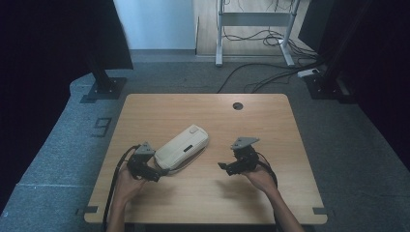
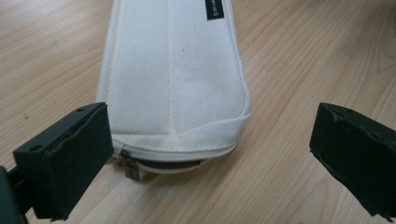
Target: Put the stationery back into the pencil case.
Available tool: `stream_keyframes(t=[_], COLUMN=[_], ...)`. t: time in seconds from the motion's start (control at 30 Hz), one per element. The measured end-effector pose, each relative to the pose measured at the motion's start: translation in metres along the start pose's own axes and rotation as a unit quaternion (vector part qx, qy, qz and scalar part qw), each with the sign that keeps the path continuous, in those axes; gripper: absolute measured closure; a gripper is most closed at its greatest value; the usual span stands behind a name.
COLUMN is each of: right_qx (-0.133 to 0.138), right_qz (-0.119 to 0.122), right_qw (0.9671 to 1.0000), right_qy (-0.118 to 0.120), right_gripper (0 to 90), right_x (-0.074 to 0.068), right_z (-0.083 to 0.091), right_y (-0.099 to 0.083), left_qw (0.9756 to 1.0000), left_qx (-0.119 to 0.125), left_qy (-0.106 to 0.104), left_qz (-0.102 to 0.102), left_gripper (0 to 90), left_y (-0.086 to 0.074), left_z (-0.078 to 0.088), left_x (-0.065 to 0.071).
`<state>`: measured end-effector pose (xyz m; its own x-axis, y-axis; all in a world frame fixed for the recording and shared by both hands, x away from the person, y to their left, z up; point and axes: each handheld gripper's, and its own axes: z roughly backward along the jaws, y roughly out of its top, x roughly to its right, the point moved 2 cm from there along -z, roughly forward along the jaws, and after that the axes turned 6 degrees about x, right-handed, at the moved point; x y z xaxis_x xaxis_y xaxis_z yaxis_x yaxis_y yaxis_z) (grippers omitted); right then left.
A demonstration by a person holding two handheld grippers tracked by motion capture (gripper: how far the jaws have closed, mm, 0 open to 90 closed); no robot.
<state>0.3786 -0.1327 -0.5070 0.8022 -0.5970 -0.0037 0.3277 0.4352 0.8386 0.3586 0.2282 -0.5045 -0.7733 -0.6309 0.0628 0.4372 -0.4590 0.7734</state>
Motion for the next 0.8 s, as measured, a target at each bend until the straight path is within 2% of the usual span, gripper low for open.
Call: stream_keyframes(t=[0.4,0.8], right_qx=[-0.014,-0.021], right_qz=[-0.010,-0.026], right_qw=[0.9993,0.9974], right_qy=[-0.033,-0.065], right_gripper=[6.0,2.7], right_x=[0.016,0.026], right_z=[0.027,0.044], right_y=[-0.022,-0.050], left_qw=[0.9996,0.9989], left_qx=[0.011,0.003], left_qy=[0.023,0.045], left_qz=[0.008,0.015], left_gripper=[0.0,0.0], left_y=[-0.012,-0.029], left_z=[0.010,0.010], left_x=[-0.005,-0.010])
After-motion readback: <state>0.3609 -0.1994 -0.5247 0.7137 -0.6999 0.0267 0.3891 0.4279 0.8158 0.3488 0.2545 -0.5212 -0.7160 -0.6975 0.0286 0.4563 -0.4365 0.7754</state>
